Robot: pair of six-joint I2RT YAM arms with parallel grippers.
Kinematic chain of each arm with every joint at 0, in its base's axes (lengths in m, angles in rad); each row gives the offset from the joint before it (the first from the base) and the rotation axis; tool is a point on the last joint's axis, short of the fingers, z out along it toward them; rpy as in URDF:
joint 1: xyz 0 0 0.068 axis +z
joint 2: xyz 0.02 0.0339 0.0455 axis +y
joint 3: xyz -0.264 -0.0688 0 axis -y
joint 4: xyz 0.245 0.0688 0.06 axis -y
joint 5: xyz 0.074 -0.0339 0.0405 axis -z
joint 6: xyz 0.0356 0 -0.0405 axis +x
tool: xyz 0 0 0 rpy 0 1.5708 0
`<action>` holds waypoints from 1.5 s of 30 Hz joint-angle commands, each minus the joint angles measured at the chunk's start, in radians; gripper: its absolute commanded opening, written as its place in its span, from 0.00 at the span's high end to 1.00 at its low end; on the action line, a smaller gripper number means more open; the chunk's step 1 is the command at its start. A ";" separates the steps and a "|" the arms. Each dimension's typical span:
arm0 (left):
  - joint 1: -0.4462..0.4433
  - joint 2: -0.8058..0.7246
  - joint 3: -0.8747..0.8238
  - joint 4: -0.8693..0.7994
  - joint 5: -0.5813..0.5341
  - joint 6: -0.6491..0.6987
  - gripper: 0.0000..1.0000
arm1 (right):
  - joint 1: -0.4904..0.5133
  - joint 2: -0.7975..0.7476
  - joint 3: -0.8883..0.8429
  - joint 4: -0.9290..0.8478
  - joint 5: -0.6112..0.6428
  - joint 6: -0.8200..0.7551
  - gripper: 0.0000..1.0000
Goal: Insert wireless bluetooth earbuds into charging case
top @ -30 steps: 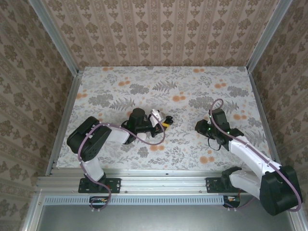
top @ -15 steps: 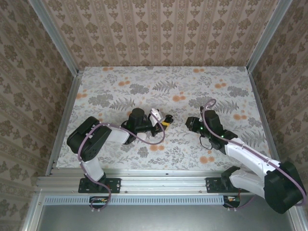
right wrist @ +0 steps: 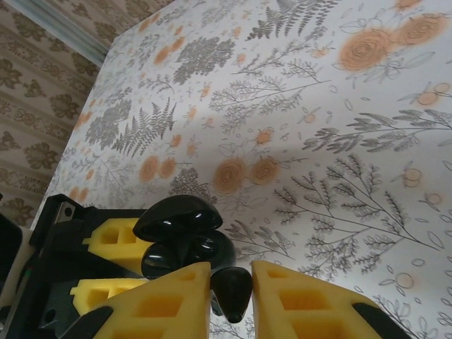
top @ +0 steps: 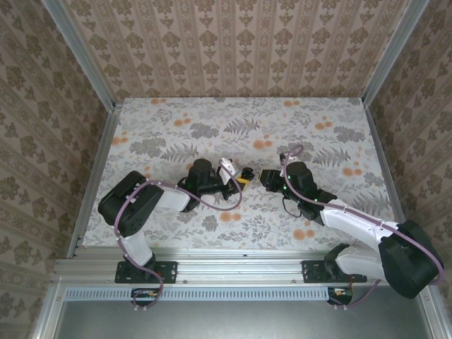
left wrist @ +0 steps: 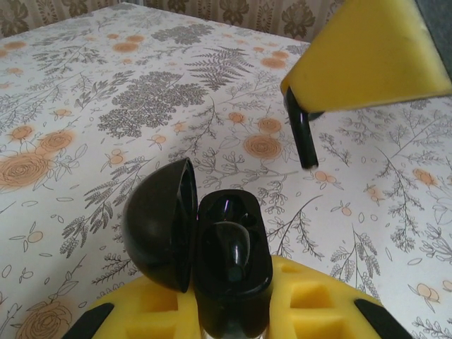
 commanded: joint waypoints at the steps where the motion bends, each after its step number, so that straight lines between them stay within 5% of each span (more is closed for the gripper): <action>1: -0.005 -0.006 -0.011 0.056 -0.003 -0.047 0.94 | 0.018 0.014 0.029 0.065 0.019 -0.037 0.78; 45: -0.003 0.003 0.000 0.147 0.018 -0.133 0.94 | 0.034 0.104 0.098 0.085 0.030 -0.108 0.79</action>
